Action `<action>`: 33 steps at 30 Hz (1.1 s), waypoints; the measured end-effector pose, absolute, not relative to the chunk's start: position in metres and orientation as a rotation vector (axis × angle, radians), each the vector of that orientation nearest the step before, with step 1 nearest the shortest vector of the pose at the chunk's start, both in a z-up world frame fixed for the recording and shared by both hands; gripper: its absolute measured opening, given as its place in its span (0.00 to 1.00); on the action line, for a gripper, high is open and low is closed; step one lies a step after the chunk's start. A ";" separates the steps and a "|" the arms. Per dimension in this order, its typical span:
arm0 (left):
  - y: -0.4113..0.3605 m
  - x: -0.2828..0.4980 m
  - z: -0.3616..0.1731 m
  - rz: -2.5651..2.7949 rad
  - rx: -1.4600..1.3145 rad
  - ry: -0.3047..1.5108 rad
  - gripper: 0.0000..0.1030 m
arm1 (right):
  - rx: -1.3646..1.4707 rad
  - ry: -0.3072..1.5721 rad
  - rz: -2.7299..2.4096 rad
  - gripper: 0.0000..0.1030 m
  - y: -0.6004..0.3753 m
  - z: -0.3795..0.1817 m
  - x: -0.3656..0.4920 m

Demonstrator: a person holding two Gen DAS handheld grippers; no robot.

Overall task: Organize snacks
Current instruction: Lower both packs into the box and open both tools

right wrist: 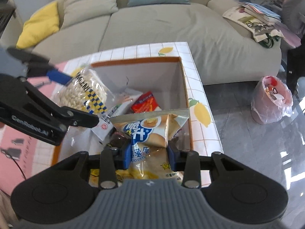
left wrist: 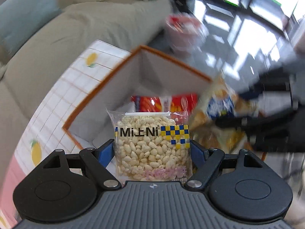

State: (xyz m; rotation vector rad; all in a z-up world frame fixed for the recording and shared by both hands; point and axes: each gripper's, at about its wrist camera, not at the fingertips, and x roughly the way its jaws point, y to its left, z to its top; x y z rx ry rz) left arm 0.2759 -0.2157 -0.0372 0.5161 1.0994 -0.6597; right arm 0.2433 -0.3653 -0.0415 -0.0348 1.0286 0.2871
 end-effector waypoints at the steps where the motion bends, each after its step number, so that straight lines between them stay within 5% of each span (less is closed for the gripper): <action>1: -0.218 0.275 -0.042 -0.685 0.565 1.110 0.91 | -0.044 1.030 0.287 0.35 -0.364 -0.044 0.245; 20: -0.258 0.275 -0.096 -0.790 1.102 1.151 0.92 | 0.138 1.054 0.253 0.36 -0.382 -0.065 0.265; 33: -0.241 0.265 -0.084 -0.861 0.970 1.098 0.98 | 0.144 1.069 0.250 0.39 -0.376 -0.069 0.276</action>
